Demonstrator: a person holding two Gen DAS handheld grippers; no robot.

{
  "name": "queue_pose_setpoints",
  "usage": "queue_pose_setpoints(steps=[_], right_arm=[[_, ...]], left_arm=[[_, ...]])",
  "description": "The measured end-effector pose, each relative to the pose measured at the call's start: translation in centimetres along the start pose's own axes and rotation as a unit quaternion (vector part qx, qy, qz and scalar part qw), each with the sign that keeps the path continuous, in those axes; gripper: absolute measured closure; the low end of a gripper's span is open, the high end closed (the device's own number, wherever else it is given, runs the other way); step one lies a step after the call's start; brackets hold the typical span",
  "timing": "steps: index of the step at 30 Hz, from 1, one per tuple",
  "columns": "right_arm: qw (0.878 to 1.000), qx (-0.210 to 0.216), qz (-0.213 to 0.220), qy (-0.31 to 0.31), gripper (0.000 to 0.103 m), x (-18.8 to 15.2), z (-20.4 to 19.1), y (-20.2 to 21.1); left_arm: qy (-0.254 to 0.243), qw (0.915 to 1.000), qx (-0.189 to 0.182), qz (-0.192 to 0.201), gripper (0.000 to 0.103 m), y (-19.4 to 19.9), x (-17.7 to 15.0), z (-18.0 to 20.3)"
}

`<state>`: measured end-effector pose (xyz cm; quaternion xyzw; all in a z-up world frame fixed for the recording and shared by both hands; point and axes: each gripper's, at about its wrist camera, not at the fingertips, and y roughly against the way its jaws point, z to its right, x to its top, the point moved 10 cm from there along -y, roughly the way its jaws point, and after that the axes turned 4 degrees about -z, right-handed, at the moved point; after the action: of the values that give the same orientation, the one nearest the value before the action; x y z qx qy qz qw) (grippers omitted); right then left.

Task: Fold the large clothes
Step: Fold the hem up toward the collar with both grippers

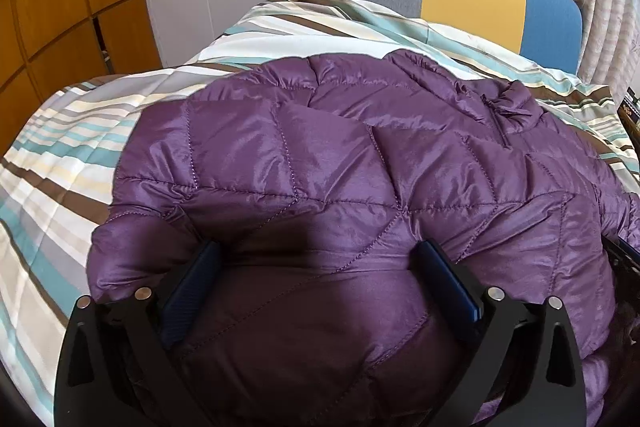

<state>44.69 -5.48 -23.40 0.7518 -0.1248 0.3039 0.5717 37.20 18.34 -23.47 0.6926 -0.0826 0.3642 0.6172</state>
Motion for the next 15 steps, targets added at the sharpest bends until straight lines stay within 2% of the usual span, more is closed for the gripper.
queue_pose_setpoints(steps=[2,7,11,15], right_arm=[[1.000,0.021,0.003,-0.024,0.017,-0.4,0.3,2.1],[0.996,0.081,-0.009,-0.048,0.017,-3.7,0.0,7.6],[0.996,0.077,-0.024,-0.031,0.017,-8.1,0.3,10.9],[0.996,0.071,-0.029,-0.033,0.017,-12.4,1.6,13.6]], left_arm=[[-0.013,0.9998,-0.018,0.003,0.003,1.3,-0.1,0.3],[-0.039,0.9977,-0.041,0.038,0.003,5.9,-1.6,0.3],[-0.056,0.9954,-0.058,0.052,0.003,9.4,-5.2,-0.1],[-0.066,0.9957,-0.045,0.047,0.003,11.2,-9.1,-1.6]])
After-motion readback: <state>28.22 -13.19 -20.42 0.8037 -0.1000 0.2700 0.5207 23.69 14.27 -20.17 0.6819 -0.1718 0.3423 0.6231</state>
